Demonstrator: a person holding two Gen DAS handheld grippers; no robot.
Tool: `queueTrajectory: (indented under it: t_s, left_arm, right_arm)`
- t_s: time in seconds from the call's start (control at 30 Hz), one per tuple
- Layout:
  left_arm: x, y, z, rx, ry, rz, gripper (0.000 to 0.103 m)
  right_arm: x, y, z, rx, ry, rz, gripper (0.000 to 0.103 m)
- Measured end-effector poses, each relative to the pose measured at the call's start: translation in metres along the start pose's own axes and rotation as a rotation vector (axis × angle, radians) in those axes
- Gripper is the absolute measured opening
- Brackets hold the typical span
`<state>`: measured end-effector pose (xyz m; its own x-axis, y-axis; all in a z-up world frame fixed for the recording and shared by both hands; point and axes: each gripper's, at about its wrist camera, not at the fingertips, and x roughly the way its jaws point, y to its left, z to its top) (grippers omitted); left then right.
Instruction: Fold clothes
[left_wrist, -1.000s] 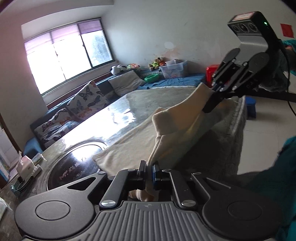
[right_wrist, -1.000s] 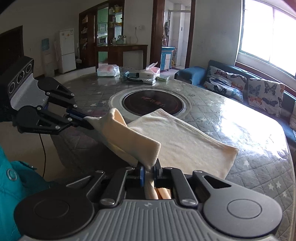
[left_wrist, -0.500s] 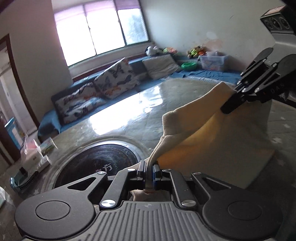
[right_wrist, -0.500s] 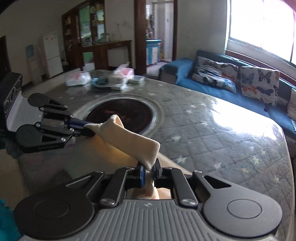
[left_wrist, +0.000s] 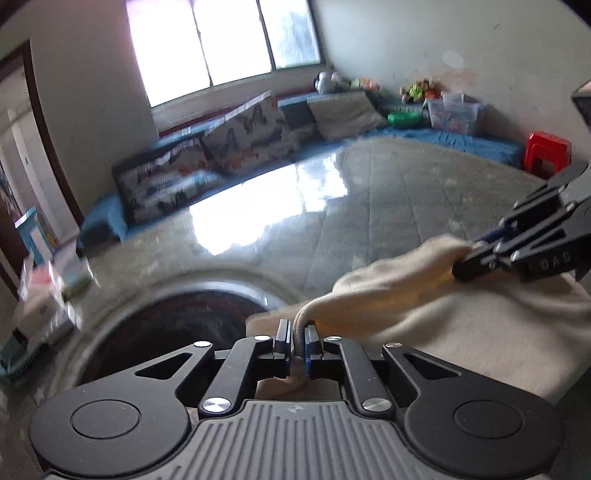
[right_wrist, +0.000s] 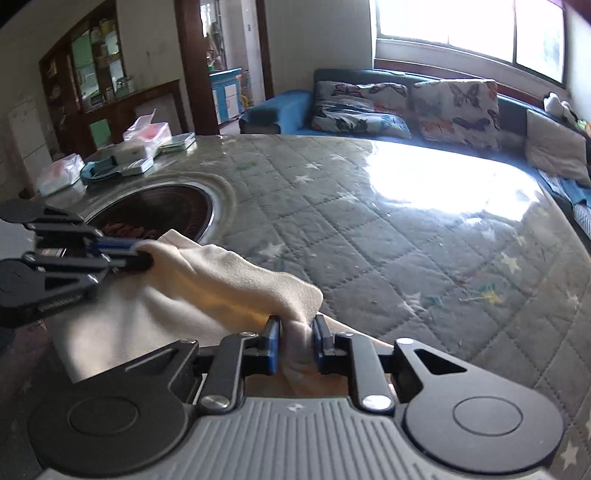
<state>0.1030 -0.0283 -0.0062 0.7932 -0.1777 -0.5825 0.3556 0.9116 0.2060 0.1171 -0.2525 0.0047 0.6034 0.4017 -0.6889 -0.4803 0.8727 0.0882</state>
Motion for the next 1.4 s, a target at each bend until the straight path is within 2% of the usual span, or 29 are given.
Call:
queueTrajectory:
  t_s: [0.1, 0.2, 0.33, 0.4, 0.53, 0.63, 0.73, 0.83, 0.93, 1.03, 1.1, 1.17, 1.4]
  left_arm:
    - [0.013, 0.002, 0.004, 0.003, 0.027, -0.01, 0.008]
    - [0.028, 0.002, 0.005, -0.006, 0.058, 0.002, 0.012]
    - [0.035, 0.016, 0.008, -0.119, 0.071, -0.017, 0.016]
    - [0.031, 0.025, 0.012, -0.177, 0.054, -0.011, 0.022]
    - [0.019, 0.047, 0.016, -0.274, 0.03, 0.024, 0.027]
    - [0.002, 0.061, 0.01, -0.321, 0.034, 0.006, 0.029]
    - [-0.016, 0.065, -0.003, -0.312, 0.05, -0.039, 0.042]
    - [-0.028, 0.06, -0.018, -0.284, 0.074, -0.075, 0.042]
    - [-0.031, 0.053, -0.029, -0.272, 0.096, -0.102, 0.042]
    - [-0.024, 0.053, -0.035, -0.303, 0.114, -0.109, 0.042]
    - [-0.023, 0.055, -0.036, -0.327, 0.117, -0.125, 0.038]
    - [-0.025, 0.056, -0.036, -0.337, 0.123, -0.162, 0.027]
    - [-0.045, 0.063, -0.049, -0.399, 0.162, -0.295, 0.025]
  right_arm:
    - [-0.002, -0.004, 0.0, 0.004, -0.009, -0.016, 0.022]
    - [-0.005, -0.005, 0.004, 0.015, -0.005, -0.051, 0.027]
    - [-0.016, 0.002, 0.013, 0.004, -0.059, -0.088, 0.027]
    - [-0.016, 0.01, 0.017, -0.03, -0.064, -0.054, 0.027]
    - [-0.004, 0.032, 0.027, -0.106, -0.056, 0.008, 0.027]
    - [0.015, 0.043, 0.035, -0.118, -0.036, 0.032, 0.027]
    - [0.035, 0.051, 0.04, -0.142, -0.012, 0.015, 0.027]
    - [0.049, 0.052, 0.043, -0.144, 0.008, -0.017, 0.029]
    - [0.05, 0.052, 0.047, -0.123, -0.011, -0.004, 0.029]
    - [0.057, 0.05, 0.05, -0.113, -0.002, 0.038, 0.029]
    - [0.062, 0.043, 0.049, -0.078, 0.002, 0.067, 0.029]
    - [0.062, 0.038, 0.049, -0.064, 0.005, 0.092, 0.029]
    - [0.051, 0.034, 0.041, -0.084, 0.043, 0.19, 0.028]
